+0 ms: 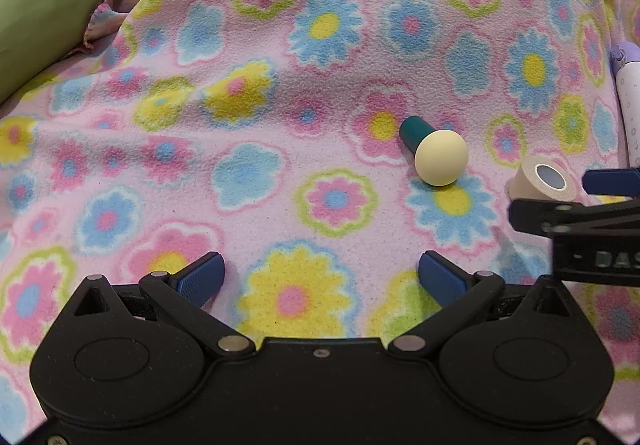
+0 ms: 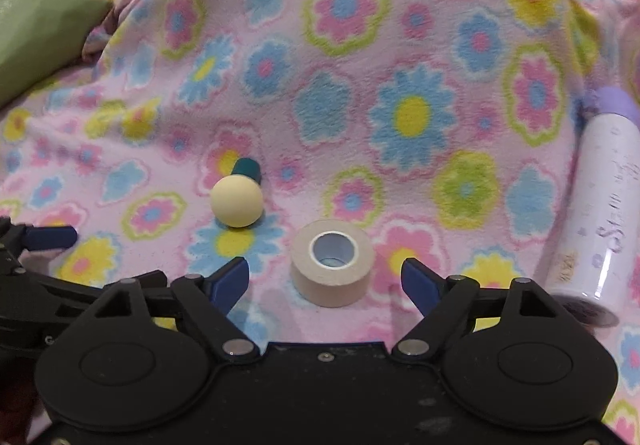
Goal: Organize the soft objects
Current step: 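Grasp the beige tape roll with the right tool while the left tool grasps the cream ball stick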
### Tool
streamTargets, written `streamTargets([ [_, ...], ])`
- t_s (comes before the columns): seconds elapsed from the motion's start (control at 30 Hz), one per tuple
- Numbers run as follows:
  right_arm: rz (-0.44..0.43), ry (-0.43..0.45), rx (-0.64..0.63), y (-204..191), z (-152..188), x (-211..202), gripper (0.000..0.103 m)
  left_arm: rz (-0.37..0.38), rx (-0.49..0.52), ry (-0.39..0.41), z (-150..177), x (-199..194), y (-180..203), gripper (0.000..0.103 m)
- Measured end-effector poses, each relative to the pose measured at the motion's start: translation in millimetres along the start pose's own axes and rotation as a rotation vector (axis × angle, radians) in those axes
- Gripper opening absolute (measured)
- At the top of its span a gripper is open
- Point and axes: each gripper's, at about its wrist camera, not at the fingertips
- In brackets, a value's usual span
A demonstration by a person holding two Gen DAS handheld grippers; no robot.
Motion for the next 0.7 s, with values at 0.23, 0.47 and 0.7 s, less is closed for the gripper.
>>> streamTargets([
  [0.23,-0.012,-0.025,0.005,0,-2,14,0.063,-0.001,-0.002,-0.001,0,0,0,0.101],
  [0.47,-0.033,-0.054,0.077,24,-2,7,0.047,-0.003,-0.004,-0.002,0,0,0,0.101],
  [0.7,0.013,-0.036,-0.034,41,22,-25,0.047,-0.004,-0.005,-0.001,1,1,0,0.101],
])
Point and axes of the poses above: each gripper's, at about its wrist camera, not at the fingertips, and x roughly the way its jaws point, y to its right, z to its underside, and after that the axes turned 11 degrees about x, right-handed
